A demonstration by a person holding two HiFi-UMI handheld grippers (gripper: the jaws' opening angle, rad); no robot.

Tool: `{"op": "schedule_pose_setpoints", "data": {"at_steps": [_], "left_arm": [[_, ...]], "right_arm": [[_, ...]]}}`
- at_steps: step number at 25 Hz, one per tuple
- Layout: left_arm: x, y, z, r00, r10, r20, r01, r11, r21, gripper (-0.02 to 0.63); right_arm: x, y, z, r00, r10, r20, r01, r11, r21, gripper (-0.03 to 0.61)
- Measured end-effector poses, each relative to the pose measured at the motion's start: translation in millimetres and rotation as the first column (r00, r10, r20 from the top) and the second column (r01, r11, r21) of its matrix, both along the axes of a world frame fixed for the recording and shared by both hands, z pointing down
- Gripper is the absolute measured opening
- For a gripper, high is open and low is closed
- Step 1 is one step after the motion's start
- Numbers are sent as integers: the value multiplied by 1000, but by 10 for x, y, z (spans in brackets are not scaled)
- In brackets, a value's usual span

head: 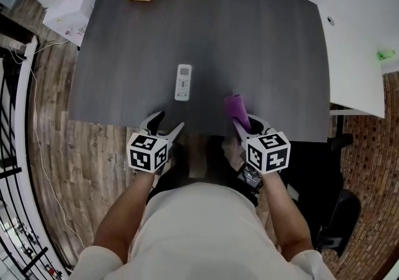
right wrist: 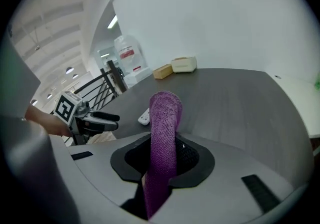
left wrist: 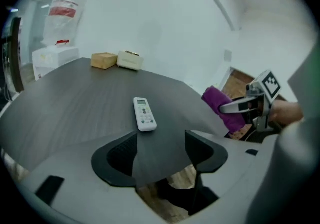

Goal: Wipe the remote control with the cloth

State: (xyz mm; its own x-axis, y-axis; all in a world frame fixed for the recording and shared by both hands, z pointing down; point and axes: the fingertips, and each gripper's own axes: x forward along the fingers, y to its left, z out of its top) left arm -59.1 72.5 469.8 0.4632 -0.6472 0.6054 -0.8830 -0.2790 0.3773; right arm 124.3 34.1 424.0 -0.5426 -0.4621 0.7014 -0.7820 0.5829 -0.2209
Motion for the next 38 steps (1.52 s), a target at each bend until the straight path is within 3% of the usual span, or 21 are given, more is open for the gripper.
{"op": "schedule_pose_setpoints", "data": {"at_steps": [5, 8, 11, 17, 22, 25, 27, 29, 31, 33, 35, 38], "left_arm": [[58, -334, 356, 974, -84, 208, 90, 996, -18, 290], [14, -499, 515, 949, -132, 285, 149, 988, -37, 302], [24, -619, 590, 930, -116, 350, 138, 990, -39, 302], [98, -719, 729, 933, -45, 358, 76, 995, -71, 302], [146, -773, 708, 943, 49, 328, -35, 998, -49, 299], [137, -794, 684, 939, 132, 317, -126, 991, -40, 264], [149, -781, 676, 922, 224, 316, -226, 974, -31, 261], [178, -754, 671, 889, 329, 320, -341, 940, -17, 261], [249, -714, 667, 839, 438, 323, -461, 887, -6, 259], [362, -648, 664, 777, 543, 319, -573, 820, -1, 259], [445, -600, 658, 731, 611, 305, -642, 767, 2, 259], [467, -583, 641, 714, 645, 271, -670, 742, 0, 258]], "right_arm": [[46, -352, 415, 984, -145, -108, 142, 989, -31, 86], [36, -544, 644, 974, -192, -121, 188, 981, -48, 86], [33, -632, 836, 976, -187, -113, 181, 981, -64, 87], [-16, -635, 1042, 976, -141, -167, 136, 990, -39, 87], [-2, -678, 1072, 972, -91, -217, 91, 996, -10, 87], [3, -699, 1075, 960, -81, -267, 84, 996, -3, 87], [6, -696, 1057, 954, -80, -289, 83, 997, -3, 87], [-11, -684, 1000, 951, -79, -298, 83, 997, 3, 87], [-101, -667, 882, 950, -86, -299, 98, 995, 27, 87], [-329, -634, 711, 947, -121, -297, 149, 986, 73, 87], [-681, -569, 550, 936, -194, -293, 238, 964, 120, 87], [-1252, -345, 497, 895, -349, -277, 395, 909, 131, 87]]}}
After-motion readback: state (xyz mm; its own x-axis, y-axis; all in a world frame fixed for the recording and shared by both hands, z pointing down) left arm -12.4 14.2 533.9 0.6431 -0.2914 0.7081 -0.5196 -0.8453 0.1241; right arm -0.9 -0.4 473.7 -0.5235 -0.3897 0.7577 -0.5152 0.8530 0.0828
